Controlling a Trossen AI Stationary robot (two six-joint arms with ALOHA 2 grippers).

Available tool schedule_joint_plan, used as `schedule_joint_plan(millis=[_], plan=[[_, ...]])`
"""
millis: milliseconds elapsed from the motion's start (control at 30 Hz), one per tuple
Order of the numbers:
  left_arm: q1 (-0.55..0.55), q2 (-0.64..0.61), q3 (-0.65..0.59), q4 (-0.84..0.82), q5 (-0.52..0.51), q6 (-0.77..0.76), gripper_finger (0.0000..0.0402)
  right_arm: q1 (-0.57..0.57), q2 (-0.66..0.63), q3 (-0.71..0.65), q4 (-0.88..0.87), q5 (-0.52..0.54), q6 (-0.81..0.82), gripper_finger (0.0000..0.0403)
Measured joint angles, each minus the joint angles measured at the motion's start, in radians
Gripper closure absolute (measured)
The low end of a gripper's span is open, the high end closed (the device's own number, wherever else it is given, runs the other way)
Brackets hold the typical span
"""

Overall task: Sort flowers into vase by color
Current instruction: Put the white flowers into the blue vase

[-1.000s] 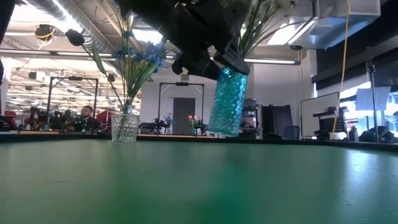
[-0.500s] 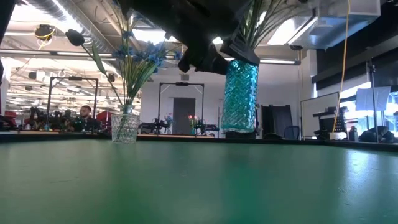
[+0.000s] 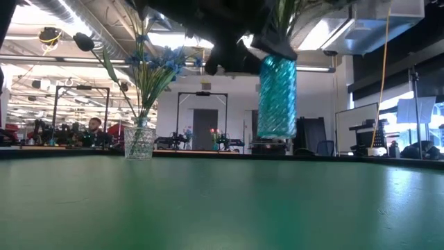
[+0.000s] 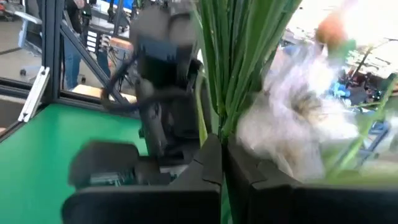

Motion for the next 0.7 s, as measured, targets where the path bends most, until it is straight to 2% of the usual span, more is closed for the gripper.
schedule_joint_plan(millis=[433,700], plan=[[-0.010,-0.002,0.000,0.082,0.021,0.049,0.0160,0.000,0.099,0.000,-0.023,0.025,0.068,0.0403],[-0.012,-0.002,0.000,0.076,0.021,0.069,0.0160,0.000,0.100,0.001,-0.150,0.070,0.150,0.0403]])
